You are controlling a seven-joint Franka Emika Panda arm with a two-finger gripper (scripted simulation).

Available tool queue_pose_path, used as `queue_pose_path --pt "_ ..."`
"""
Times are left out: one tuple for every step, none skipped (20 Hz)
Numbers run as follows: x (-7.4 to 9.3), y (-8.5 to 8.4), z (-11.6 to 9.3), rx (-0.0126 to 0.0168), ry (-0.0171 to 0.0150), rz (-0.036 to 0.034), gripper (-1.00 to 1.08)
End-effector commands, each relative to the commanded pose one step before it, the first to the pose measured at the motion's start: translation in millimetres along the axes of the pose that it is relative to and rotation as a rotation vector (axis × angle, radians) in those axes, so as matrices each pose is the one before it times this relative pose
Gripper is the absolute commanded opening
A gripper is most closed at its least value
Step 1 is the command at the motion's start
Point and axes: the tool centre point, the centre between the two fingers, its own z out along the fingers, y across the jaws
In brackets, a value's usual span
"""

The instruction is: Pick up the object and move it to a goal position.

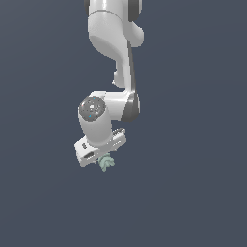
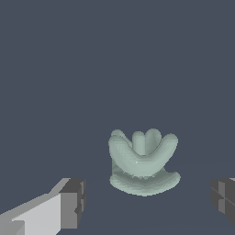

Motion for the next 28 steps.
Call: queue_pose_path --pt "-0.26 2.72 3.71 0.00176 -0.00001 -0.01741 1.00" --pt "-0.18 0.66 0.94 0.00049 -0.00014 -0.00375 1.00" --pt "-0.15 0.48 0.67 0.00035 -0.00009 -0.00265 1.00" --pt "-0.05 0.25 0.41 0.00022 -0.00006 -0.00168 1.00" --pt "0.04 0.02 0.15 0.00009 -0.00002 -0.00068 1.00" --pt "-0.33 -0.34 -0.45 -0.00010 -0.00048 0.00417 1.00" --pt "-0.02 0.02 0.42 0.00000 0.00000 0.00000 1.00" --pt "-0.06 0.05 1.24 0.00000 0.00000 0.00000 1.00" --pt "-0.10 0.08 2.06 0.00000 0.00000 0.00000 1.00" --pt "0.17 -0.25 2.84 0.00001 0.00007 -0.00069 1.00" --pt "-0.19 0.12 3.68 0.00000 0.00000 0.00000 1.00" --pt "0.06 -0.22 4.45 0.00001 0.00007 -0.00069 1.00" --pt "-0.31 0.14 5.26 0.00000 0.00000 0.00000 1.00" --pt "-0.06 -0.21 5.98 0.00001 0.00007 -0.00069 1.00" --pt "-0.09 -0.21 6.23 0.00002 0.00007 -0.00069 1.00" --pt "-0.34 0.13 5.42 0.00000 0.00000 0.00000 1.00" --pt "0.05 -0.23 4.50 0.00002 0.00008 -0.00069 1.00" --pt "-0.16 0.14 3.64 0.00000 0.00000 0.00000 1.00" --pt "0.26 -0.19 2.72 0.00001 0.00008 -0.00069 1.00" --pt "0.06 0.20 1.86 0.00000 0.00000 0.00000 1.00" --pt "0.19 0.23 0.97 0.00000 0.00000 0.00000 1.00" --pt "0.31 0.27 0.08 0.00000 0.00000 0.00000 1.00" --pt "0.34 0.24 -0.58 0.00000 0.00000 0.00000 1.00" --pt "0.12 0.08 -0.28 0.00000 0.00000 0.00000 1.00" --pt "0.00 0.00 0.00 0.00000 0.00000 0.00000 -1.00" --pt "0.00 0.00 0.00 0.00000 0.00000 0.00000 -1.00" --pt "0.00 0.00 0.00 0.00000 0.00000 0.00000 -1.00" --pt "0.00 0.00 0.00 0.00000 0.00000 0.00000 -1.00"
